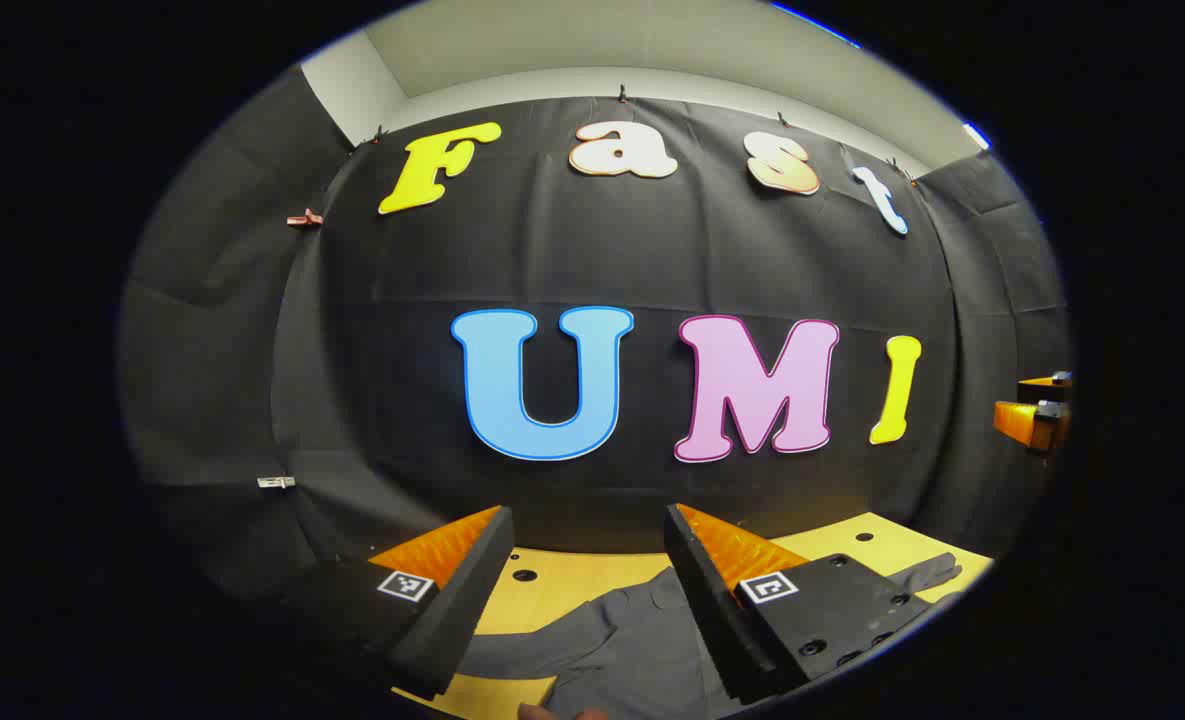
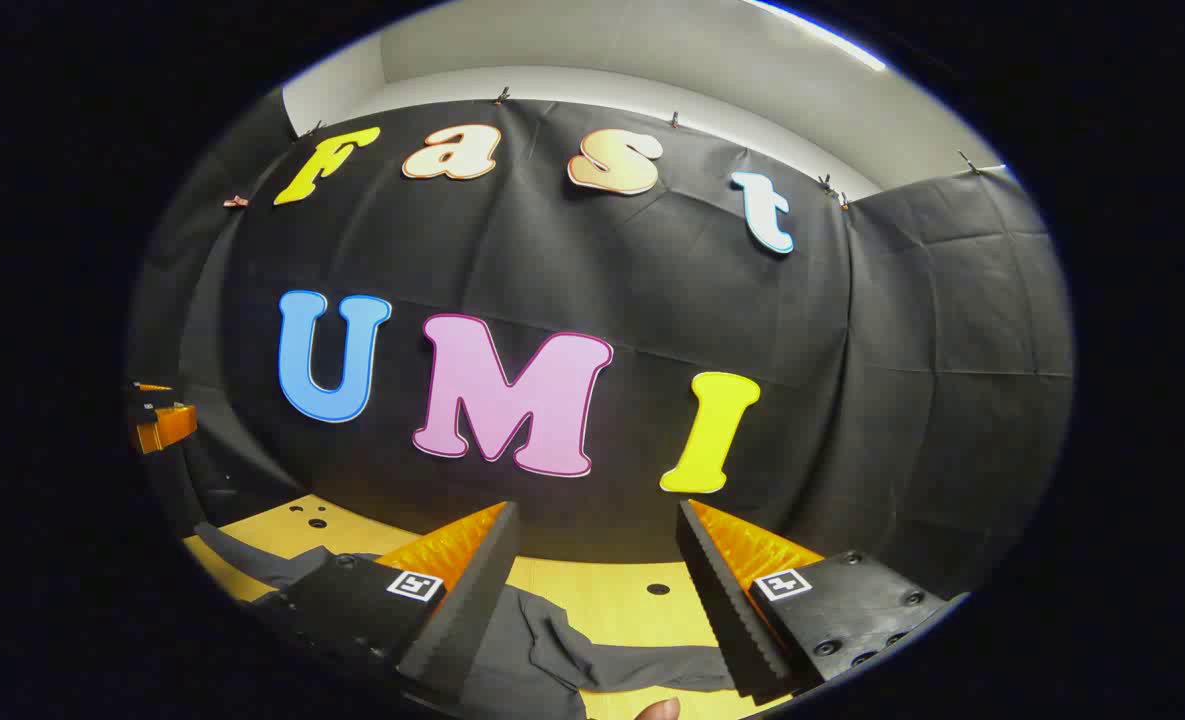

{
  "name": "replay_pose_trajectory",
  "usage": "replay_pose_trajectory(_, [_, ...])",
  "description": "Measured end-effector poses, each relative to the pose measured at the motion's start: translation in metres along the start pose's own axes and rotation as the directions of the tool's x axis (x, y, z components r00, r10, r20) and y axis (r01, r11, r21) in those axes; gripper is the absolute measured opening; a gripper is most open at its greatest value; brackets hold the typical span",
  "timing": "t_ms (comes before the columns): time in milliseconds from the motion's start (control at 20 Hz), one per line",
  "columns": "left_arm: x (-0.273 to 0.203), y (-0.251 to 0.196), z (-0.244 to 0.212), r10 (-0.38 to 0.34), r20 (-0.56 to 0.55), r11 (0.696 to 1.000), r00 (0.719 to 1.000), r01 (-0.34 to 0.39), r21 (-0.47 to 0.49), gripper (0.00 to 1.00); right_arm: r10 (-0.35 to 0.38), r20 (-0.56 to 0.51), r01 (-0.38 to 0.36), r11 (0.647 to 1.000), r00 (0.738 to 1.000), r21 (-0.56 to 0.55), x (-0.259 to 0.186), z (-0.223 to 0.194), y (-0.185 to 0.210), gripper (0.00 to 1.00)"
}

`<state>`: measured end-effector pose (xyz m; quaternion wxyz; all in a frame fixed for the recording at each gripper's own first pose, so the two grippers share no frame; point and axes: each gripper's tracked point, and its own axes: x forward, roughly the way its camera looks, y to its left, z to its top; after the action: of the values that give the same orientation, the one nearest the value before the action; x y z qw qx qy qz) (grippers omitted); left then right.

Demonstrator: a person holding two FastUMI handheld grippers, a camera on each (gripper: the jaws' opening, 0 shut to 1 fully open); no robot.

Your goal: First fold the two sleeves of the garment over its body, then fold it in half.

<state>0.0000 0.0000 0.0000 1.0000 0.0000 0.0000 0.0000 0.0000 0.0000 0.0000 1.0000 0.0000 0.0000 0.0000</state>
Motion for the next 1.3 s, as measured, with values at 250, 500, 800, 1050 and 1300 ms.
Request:
replay_pose_trajectory(250, [0.007,-0.016,0.002,-0.010,-0.004,1.000,1.000,0.010,0.017,0.95,0.003,0.005,-0.003,1.000,1.000,0.019,0.007,-0.001,-0.007,0.97])
replay_pose_trajectory(500, [0.010,-0.029,0.003,-0.027,0.000,0.998,1.000,0.027,0.048,0.95,0.004,0.004,-0.004,1.000,1.000,0.027,0.015,-0.004,-0.012,0.97])
replay_pose_trajectory(800, [0.012,-0.038,0.003,-0.041,-0.004,0.997,0.999,0.041,0.070,0.95,0.008,0.003,-0.008,1.000,1.000,0.030,0.022,-0.009,-0.017,0.97])
replay_pose_trajectory(1050, [0.012,-0.047,0.005,-0.052,-0.002,0.994,0.999,0.052,0.095,0.95,-0.021,-0.115,0.023,1.000,0.993,0.018,0.037,-0.057,-0.054,0.97])
replay_pose_trajectory(1300, [0.009,-0.060,-0.004,-0.061,-0.033,0.993,0.998,0.064,0.101,0.95,-0.060,-0.270,0.061,0.998,0.961,-0.007,0.058,-0.137,-0.107,0.97])
